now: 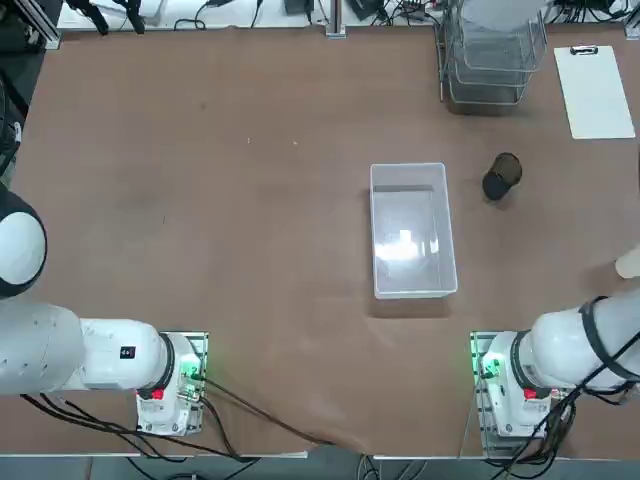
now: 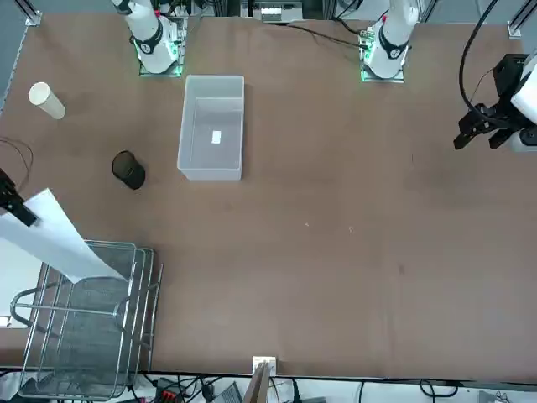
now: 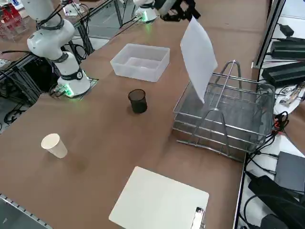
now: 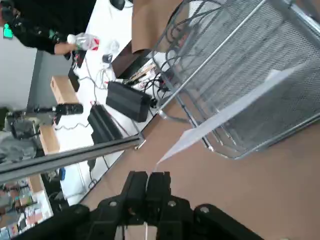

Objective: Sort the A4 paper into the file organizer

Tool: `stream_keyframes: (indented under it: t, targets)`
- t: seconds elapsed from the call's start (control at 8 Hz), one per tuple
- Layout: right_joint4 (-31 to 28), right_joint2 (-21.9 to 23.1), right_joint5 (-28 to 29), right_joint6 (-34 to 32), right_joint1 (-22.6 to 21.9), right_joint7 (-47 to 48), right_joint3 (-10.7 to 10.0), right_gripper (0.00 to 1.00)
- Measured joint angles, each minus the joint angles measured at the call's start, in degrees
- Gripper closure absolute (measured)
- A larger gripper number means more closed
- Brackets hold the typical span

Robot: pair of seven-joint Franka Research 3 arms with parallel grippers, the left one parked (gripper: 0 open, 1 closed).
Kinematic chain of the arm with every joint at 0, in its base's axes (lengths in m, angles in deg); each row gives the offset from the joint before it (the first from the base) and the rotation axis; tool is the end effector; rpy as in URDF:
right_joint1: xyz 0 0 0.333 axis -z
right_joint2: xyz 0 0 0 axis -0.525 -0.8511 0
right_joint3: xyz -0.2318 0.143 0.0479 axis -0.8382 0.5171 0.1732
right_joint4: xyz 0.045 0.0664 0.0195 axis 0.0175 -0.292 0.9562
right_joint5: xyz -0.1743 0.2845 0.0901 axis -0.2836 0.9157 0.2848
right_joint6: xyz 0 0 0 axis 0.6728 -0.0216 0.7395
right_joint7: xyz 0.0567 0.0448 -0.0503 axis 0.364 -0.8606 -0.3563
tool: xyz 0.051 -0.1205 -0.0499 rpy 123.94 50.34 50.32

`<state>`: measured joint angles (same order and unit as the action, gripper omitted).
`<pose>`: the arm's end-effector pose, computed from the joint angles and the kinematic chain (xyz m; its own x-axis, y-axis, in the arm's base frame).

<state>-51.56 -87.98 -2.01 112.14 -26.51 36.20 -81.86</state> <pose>0.5970 -0.0575 0.5342 0.7238 -0.6900 -0.0018 -0.5092 -0.5324 -0.6762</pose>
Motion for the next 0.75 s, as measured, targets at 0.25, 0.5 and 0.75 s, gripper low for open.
stream_keyframes:
  t: [0.25, 0.5, 0.75]
  targets:
    - [-2.2, -0.2, 0.0, 5.2, -0.3, 0.0, 0.6, 0.98]
    - [-2.9, -0.2, 0.0, 9.6, -0.8, 0.0, 0.7, 0.98]
    - [-6.1, -0.2, 0.0, 16.4, -2.5, -0.2, 0.7, 0.98]
